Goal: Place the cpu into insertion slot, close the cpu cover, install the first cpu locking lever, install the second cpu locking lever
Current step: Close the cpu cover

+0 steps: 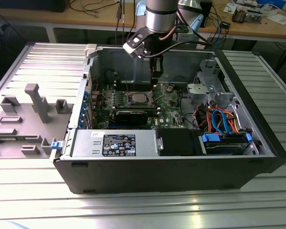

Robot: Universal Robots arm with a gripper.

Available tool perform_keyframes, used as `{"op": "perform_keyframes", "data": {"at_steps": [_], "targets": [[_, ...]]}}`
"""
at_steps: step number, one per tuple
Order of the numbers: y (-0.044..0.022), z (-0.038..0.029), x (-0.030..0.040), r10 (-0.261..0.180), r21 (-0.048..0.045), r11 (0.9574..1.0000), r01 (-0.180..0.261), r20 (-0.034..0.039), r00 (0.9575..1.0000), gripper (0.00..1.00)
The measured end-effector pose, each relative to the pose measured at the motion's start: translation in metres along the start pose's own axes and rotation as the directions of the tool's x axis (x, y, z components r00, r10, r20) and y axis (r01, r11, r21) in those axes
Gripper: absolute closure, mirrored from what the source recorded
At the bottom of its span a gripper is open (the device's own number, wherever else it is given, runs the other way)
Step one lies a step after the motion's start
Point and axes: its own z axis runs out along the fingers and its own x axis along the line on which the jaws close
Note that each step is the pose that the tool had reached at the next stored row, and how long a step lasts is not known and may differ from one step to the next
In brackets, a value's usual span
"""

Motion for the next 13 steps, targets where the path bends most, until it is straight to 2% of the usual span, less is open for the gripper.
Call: {"op": "perform_keyframes", "data": {"at_steps": [10, 12, 13], "targets": [[0.0022, 0.0001, 0.0000, 0.000, 0.0000, 1.0000, 0.000, 0.0000, 1.0000, 0.89], [0.0051, 0.0002, 0.0000, 0.000, -0.0001, 1.0000, 0.000, 0.0001, 1.0000, 0.89], [0.0097, 0.0005, 0.0000, 0.000, 0.0002, 1.0000, 0.000, 0.0003, 1.0000, 0.89]]}}
